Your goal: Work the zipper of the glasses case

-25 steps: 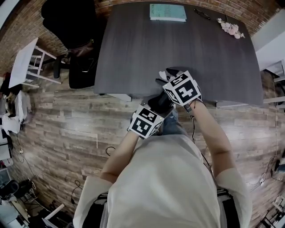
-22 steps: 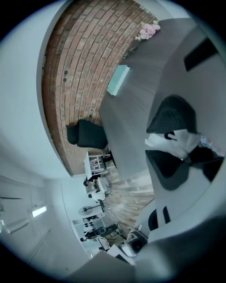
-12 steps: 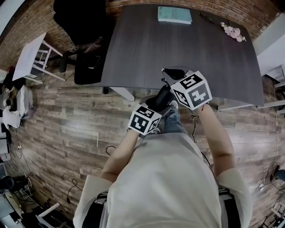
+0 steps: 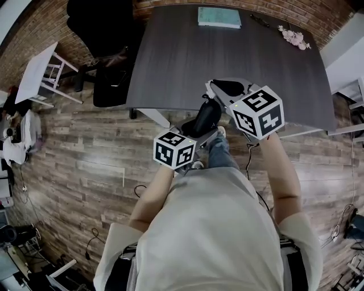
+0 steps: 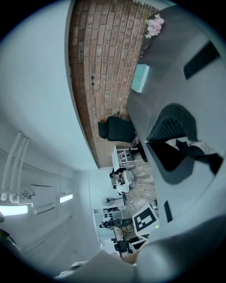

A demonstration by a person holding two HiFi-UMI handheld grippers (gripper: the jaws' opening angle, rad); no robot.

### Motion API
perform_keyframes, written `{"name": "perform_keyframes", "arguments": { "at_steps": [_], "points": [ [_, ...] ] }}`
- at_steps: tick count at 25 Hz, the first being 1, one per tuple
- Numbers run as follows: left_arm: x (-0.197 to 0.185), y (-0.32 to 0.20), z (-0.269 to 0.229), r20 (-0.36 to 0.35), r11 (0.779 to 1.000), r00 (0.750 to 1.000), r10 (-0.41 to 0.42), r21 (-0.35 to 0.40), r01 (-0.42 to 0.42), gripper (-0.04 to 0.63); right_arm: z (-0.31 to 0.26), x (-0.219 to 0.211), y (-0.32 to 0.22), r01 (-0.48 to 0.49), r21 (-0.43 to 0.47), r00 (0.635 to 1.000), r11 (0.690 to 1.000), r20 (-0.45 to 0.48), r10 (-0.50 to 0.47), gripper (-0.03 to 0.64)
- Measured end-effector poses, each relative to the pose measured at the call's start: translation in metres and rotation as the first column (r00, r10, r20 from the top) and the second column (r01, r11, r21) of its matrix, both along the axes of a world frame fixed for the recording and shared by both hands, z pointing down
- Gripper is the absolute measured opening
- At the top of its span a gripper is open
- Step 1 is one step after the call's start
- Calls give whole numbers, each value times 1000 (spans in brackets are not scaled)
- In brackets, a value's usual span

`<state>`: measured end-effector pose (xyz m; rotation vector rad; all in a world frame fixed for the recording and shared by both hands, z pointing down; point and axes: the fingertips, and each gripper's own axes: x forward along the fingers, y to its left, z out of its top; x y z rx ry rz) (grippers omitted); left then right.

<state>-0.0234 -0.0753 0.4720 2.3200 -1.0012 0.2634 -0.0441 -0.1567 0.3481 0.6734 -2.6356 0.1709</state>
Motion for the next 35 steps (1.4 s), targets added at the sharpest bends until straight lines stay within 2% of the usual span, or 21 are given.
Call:
{"name": "perform_keyframes", "arguments": {
  "at_steps": [6, 11, 14, 23, 28, 35],
  "points": [
    [1, 1, -17, -73, 1000, 997, -8, 24, 10, 267, -8, 23, -14, -62, 17, 997, 998, 47, 61, 8],
    [-3, 0, -24, -58, 997, 998, -5, 71, 9, 264, -9, 33, -21, -73, 23, 996, 997, 46, 72, 6],
    [-3, 2, -29, -71, 996, 997, 10, 93, -3, 264, -11, 35, -26, -82, 33, 996, 996, 44, 80, 6],
    [-17, -5, -55, -171, 990, 985, -24, 134, 48, 259, -9, 42, -35, -109, 72, 994, 991, 26, 108, 6],
    [-33, -10, -68, -265, 988, 963, -42, 129, 79, 259, 4, 44, -26, -107, 33, 994, 994, 29, 106, 6],
    [-42, -20, -83, -336, 983, 940, -60, 143, 114, 259, 27, 45, -12, -122, -37, 991, 992, 49, 123, 6]
  ]
}}
